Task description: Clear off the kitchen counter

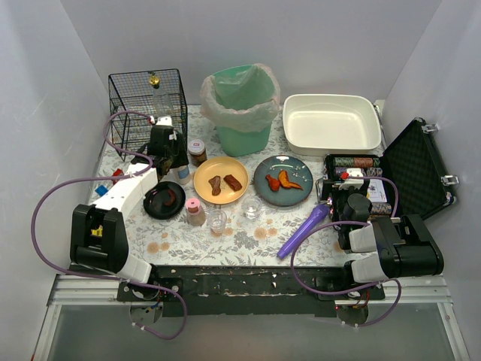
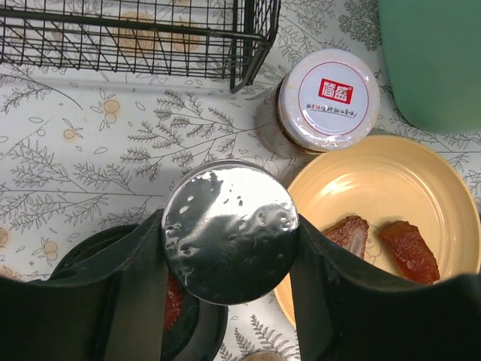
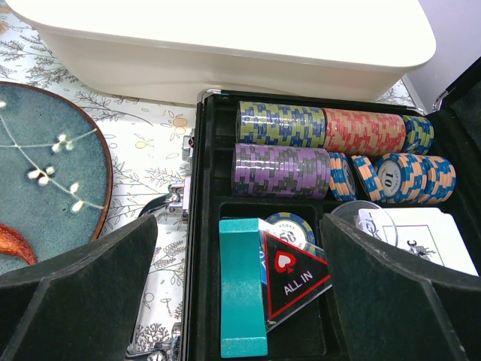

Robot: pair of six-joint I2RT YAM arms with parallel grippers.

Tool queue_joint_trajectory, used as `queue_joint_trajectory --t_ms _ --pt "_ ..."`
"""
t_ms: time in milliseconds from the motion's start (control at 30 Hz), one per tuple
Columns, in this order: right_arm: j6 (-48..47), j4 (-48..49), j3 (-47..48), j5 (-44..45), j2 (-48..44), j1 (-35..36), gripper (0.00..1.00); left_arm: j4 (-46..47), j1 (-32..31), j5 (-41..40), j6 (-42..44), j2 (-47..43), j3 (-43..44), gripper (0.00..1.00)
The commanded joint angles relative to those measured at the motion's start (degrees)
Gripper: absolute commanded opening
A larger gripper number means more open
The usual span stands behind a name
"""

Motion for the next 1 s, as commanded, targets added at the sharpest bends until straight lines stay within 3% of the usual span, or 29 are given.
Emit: queue_joint_trajectory --t_ms 0,33,100,267,367,533,967 --pt "-0.73 3.74 -0.07 0.6 0.2 0.22 0.98 -1.01 -0.25 -1.38 0.58 -1.62 0.26 0.23" --pt "-0.73 3.74 -0.07 0.51 0.2 0.22 0.98 -1.18 -0.25 -1.73 0.58 -1.89 0.61 0.11" --pt "-0.73 3.74 -0.07 0.51 0.2 0.31 0.98 -1.62 -0.25 -2.09 1.19 -3.02 1.49 0.0" --pt "-0.73 3.74 -0.07 0.6 0.2 0.22 0.98 -1.62 0.79 -7.8 3.91 -7.33 5.7 0.0" --pt "-0.81 3.74 -0.07 0.51 0.2 0.22 0.98 -2.41 5.26 -4.74 4.01 -7.78 9.74 0.0" --pt "-0.81 3.74 -0.07 0.6 0.2 0.22 0.98 -3.11 11.87 -2.18 2.34 -5.76 15.63 0.0" --pt "-0.73 3.74 -0.07 0.6 0.2 0.22 0.98 0.13 17.85 -2.35 0.05 3.2 30.58 0.0"
